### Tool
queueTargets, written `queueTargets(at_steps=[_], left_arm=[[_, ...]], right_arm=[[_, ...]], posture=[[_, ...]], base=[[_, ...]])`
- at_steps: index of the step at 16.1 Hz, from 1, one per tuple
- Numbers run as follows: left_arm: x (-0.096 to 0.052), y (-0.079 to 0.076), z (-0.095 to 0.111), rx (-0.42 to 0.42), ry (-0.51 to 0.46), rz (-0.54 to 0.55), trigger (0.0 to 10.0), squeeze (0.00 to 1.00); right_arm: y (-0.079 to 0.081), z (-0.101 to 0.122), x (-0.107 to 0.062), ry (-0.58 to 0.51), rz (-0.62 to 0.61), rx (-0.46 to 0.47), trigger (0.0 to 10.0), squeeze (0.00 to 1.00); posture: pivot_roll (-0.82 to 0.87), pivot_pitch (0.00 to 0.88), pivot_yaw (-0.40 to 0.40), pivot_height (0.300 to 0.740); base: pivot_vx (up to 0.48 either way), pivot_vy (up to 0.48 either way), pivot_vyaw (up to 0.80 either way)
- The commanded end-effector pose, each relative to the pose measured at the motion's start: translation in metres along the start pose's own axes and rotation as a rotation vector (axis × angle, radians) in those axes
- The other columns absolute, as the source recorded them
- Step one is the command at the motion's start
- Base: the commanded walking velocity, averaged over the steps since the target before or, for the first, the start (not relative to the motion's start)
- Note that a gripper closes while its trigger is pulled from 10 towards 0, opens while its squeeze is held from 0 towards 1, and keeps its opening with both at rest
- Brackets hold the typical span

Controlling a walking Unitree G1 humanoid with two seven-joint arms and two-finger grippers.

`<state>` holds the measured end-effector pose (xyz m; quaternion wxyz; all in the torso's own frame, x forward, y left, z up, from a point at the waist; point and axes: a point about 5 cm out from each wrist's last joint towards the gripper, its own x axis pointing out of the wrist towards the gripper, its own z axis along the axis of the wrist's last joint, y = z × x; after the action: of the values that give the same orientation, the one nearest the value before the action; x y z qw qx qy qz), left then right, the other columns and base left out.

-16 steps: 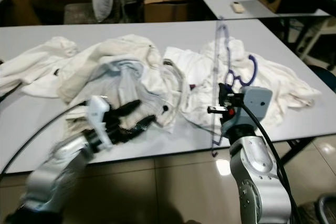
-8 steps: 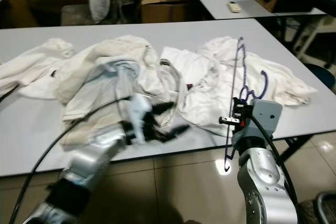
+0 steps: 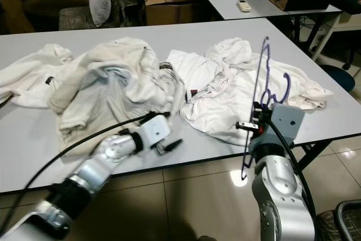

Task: Hang hanger

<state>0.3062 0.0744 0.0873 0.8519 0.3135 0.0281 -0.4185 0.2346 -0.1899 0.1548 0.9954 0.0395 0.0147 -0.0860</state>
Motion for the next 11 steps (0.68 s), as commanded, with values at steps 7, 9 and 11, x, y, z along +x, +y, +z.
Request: queueTargets(at_steps=[7, 9, 11], left_arm=[[-0.085, 0.039, -0.013, -0.053, -0.026, 0.354, 10.0, 0.0], [-0.09, 0.038, -0.015, -0.168, -0.046, 0.415, 10.0, 0.0], [-0.086, 0.023, 0.006, -0.484, -0.269, 0.356, 10.0, 0.0]], right_arm=[[0.004, -0.001, 0.001, -0.017, -0.001, 0.014, 10.0, 0.0], [0.006, -0.001, 0.003, -0.014, 0.01, 0.02, 10.0, 0.0], [0.015, -0.001, 0.008, -0.016, 0.044, 0.031, 10.0, 0.0]], posture=[[-0.14, 0.005, 0.003, 0.74], [-0.12, 0.006, -0.009, 0.74], [-0.1, 0.01, -0.02, 0.74]], base=[[0.0, 0.0, 0.0], [0.0, 0.0, 0.0], [0.0, 0.0, 0.0]])
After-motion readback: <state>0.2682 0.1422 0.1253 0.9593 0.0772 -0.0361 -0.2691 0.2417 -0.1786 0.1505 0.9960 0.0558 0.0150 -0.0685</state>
